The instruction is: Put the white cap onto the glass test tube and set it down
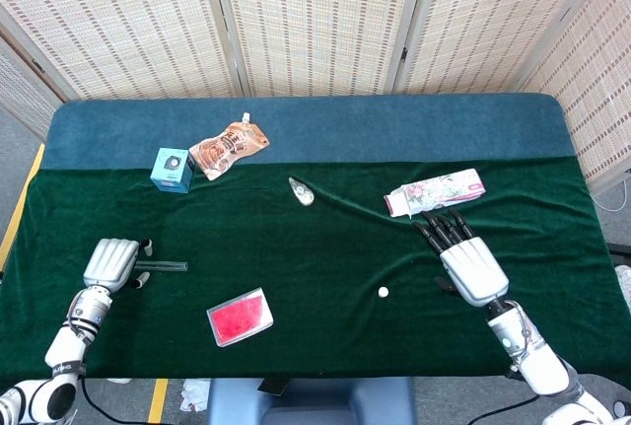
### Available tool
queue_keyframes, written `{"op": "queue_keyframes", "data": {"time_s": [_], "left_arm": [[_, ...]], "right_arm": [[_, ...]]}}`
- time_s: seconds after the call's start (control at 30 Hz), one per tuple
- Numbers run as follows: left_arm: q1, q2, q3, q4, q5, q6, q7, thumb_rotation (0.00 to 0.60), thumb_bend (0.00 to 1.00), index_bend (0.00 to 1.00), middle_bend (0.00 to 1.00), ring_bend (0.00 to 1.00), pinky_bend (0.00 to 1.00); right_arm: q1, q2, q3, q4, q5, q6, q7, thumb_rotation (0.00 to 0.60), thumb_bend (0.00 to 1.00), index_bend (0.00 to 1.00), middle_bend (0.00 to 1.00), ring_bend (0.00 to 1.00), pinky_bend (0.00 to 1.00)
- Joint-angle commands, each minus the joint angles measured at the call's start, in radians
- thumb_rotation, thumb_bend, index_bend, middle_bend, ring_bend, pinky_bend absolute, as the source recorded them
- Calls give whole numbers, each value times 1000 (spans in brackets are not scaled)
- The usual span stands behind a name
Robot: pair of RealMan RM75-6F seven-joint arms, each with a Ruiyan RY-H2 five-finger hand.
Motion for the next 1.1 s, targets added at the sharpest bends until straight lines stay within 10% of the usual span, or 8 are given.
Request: {"op": "queue_keyframes", "data": {"time_s": [0.03, 1.1], "left_arm": [[-6, -15, -1, 18, -16, -9, 0, 600, 298, 478, 874, 778, 789], [-42, -70, 5, 94, -104, -70, -3, 600, 402, 529, 900, 804, 799]], "right_arm": [[-1, -4, 0, 7, 2, -2, 7, 600, 259, 0, 59, 101, 0], [-2, -22, 2, 49, 13, -19, 46, 600, 258, 0, 62, 101, 0]]}}
